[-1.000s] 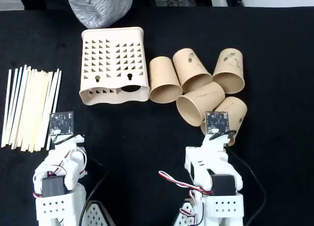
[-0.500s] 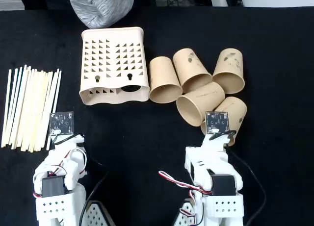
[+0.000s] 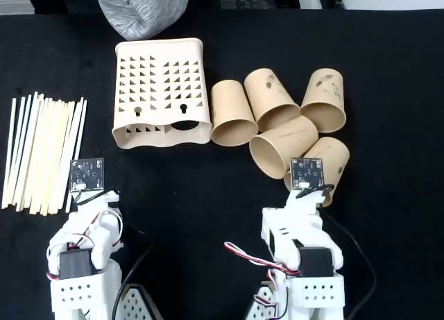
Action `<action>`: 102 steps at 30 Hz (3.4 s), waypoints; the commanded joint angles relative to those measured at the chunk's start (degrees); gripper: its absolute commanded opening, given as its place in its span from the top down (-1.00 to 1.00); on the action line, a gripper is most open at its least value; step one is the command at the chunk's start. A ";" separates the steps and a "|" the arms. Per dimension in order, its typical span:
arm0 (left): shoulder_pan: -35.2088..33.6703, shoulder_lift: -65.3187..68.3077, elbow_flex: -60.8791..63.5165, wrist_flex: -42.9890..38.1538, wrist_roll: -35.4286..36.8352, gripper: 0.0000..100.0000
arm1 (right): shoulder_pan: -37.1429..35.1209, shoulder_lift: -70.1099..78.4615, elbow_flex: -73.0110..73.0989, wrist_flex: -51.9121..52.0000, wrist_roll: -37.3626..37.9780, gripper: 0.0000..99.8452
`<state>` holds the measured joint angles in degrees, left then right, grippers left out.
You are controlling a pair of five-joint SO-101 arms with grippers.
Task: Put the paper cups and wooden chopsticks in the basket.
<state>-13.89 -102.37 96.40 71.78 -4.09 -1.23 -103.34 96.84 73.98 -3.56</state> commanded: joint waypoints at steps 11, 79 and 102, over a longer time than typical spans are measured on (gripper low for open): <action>0.48 -0.44 0.92 0.26 -0.44 0.94 | -0.70 -4.00 -0.31 0.18 -0.18 0.98; 1.01 0.09 -3.30 -39.74 -7.91 0.57 | -0.70 -4.00 -0.31 0.18 -0.18 0.98; 0.92 72.35 -38.81 -42.20 -2.46 0.56 | -0.70 -4.00 -0.31 0.18 -0.18 0.98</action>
<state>-13.01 -35.74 61.05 35.21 -6.81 -1.23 -103.34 96.84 73.98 -3.56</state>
